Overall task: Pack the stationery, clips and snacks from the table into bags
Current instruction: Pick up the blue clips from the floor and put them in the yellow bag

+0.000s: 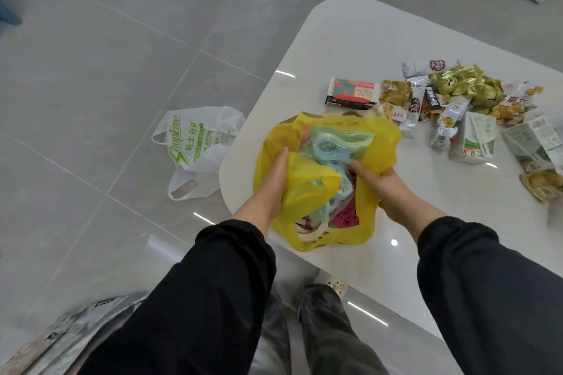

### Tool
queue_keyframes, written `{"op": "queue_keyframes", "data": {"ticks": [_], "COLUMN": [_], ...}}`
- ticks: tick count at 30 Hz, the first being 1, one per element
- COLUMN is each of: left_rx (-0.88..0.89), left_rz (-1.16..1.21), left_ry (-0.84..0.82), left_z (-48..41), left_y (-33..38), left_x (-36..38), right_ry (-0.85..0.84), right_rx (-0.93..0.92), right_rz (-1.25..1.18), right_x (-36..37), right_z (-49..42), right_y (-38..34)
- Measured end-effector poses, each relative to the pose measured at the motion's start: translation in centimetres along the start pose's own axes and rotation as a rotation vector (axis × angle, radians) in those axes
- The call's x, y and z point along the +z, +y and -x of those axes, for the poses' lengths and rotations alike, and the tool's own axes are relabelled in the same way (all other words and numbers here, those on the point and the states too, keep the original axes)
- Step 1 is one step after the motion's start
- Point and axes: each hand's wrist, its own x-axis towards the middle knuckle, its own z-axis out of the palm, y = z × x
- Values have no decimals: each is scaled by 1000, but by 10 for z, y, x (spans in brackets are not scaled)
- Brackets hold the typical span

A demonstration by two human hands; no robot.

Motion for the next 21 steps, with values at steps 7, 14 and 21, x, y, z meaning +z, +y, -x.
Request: {"op": "queue_keyframes", "data": {"ticks": [7,14,21], "left_rx": [387,532,418], "left_rz": [-188,-1115,-413], "left_ry": [181,388,491], "left_z": [21,71,88], "left_y": [33,1,26], "left_x": [14,33,22], "right_ry": [325,491,452], "right_rx": [21,-70,-121], "right_rz": [10,-38,-135], "right_x": [-21,-11,-6], "right_z": [29,66,117], "right_y": [-17,-54,-91]}}
